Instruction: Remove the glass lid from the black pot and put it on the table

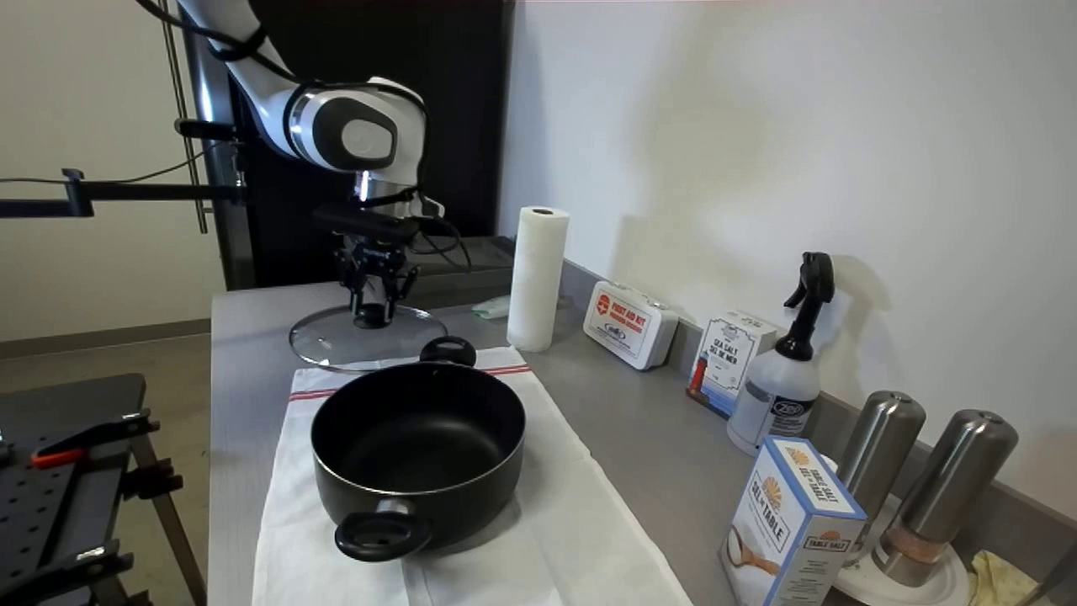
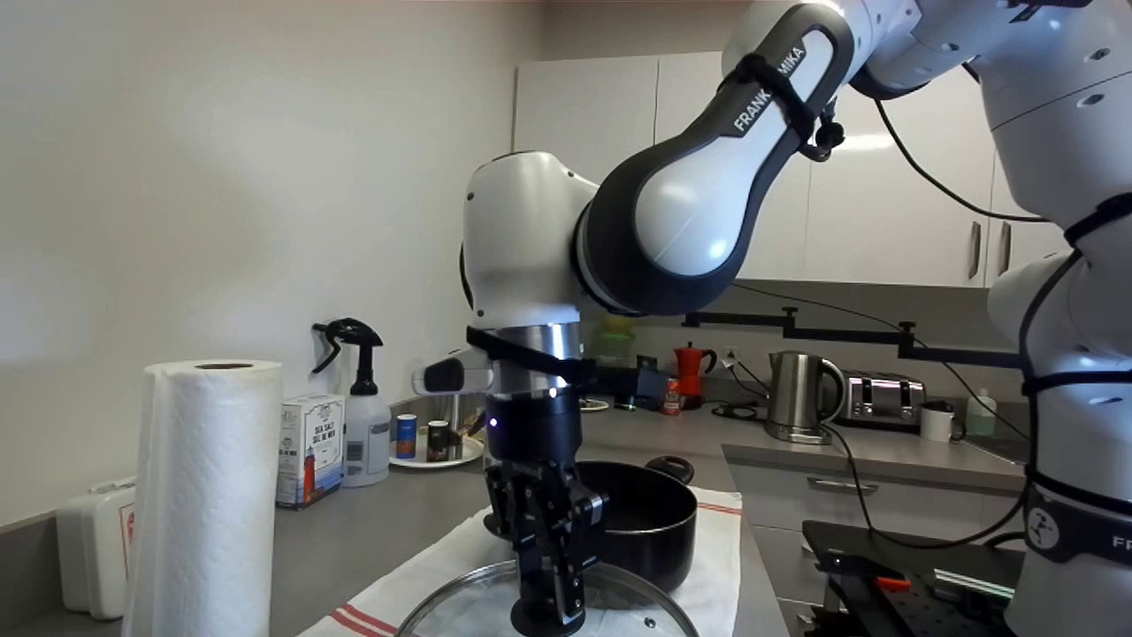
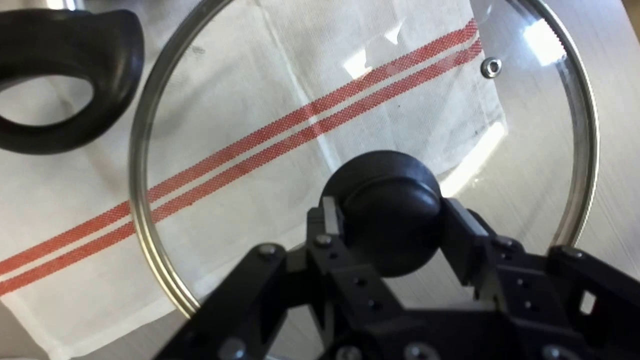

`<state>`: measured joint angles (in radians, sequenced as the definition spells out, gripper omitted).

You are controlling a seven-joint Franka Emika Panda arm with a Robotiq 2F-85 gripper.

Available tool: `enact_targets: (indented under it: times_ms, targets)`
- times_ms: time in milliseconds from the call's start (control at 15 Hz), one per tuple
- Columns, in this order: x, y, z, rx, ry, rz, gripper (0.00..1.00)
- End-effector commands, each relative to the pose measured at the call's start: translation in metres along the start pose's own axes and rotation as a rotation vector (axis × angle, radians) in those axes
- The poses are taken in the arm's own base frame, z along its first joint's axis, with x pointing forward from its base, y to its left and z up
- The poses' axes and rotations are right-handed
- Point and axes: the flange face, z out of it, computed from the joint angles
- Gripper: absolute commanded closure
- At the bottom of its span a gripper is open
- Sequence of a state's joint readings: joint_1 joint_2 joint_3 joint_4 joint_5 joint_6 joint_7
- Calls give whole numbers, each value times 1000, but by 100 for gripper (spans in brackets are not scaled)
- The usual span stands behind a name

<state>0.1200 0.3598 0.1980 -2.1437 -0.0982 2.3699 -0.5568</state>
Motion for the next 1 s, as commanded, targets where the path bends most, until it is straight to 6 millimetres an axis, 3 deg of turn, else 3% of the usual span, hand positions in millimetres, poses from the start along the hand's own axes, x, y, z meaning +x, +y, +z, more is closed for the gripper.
enact_targets:
  times_ms: [0, 933]
  targets:
    - [8, 8, 2, 21, 24, -27, 75]
    - [2, 19, 52, 24, 48, -51, 75]
